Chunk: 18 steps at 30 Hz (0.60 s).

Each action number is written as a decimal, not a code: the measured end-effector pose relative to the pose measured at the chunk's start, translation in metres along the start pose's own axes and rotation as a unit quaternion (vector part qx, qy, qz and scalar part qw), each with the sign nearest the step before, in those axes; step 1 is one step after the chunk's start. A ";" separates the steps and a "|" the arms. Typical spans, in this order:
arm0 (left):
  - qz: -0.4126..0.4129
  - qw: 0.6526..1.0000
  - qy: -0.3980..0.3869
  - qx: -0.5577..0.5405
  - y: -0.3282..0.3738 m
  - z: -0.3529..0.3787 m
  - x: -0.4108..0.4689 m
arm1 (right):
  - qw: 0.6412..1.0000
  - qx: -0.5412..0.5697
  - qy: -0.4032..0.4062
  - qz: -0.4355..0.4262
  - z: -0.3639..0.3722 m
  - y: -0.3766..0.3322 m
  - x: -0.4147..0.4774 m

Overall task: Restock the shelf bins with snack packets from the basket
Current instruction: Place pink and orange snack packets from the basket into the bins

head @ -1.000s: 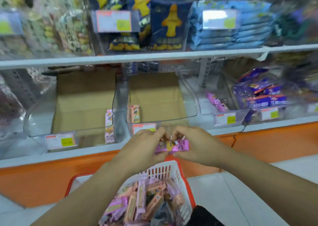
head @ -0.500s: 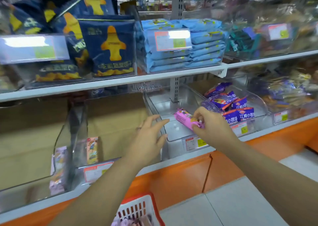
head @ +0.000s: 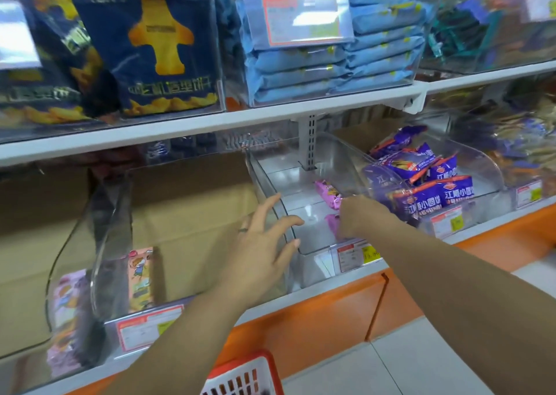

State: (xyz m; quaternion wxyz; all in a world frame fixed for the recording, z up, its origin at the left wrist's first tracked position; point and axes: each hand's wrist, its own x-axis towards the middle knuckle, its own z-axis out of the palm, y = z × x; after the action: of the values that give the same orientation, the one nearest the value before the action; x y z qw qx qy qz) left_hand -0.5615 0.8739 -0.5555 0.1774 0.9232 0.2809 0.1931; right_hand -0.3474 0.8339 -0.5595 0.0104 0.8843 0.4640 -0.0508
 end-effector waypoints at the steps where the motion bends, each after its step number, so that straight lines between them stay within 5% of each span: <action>1: 0.002 1.000 0.000 -0.002 0.000 0.000 0.000 | 1.000 -0.010 -0.005 0.000 0.000 0.000 0.000; 11: 0.016 1.000 -0.003 -0.016 -0.004 0.001 -0.001 | 0.969 -0.095 -0.207 -0.095 -0.009 0.000 0.012; 18: 0.018 1.000 0.001 -0.011 -0.003 0.002 -0.001 | 0.974 -0.043 -0.199 -0.100 -0.024 0.005 -0.007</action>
State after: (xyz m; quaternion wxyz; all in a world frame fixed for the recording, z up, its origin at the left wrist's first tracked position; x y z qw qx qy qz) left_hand -0.5629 0.8754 -0.5585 0.1839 0.9258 0.2621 0.2008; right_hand -0.3453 0.8266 -0.5353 0.1349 0.8044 0.5405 -0.2063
